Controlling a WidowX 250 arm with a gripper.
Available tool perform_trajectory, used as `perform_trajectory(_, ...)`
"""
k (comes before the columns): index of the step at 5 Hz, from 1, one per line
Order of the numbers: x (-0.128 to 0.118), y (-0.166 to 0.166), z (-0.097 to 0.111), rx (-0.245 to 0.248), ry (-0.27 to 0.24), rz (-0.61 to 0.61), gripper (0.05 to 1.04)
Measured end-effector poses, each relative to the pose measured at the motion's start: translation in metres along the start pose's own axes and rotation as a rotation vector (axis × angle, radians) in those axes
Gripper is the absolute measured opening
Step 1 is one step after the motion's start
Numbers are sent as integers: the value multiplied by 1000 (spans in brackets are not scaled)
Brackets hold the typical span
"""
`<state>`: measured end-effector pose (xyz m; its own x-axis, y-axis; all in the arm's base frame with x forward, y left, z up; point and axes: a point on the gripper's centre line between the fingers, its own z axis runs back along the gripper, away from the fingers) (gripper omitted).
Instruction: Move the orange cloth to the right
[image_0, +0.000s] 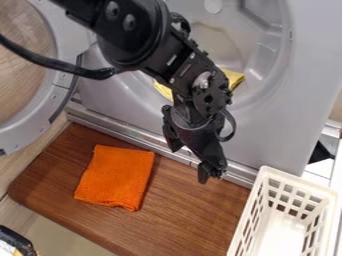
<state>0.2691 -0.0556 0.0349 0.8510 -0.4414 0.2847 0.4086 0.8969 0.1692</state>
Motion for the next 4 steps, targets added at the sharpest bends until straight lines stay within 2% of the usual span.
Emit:
perform_trajectory(1,-4,-1,-4,-7,20,4,1001)
perform_trajectory(2,-19,14,-9,3,42,73,1001)
perform_trajectory(4,-53,58,-18,69,49,254,1001)
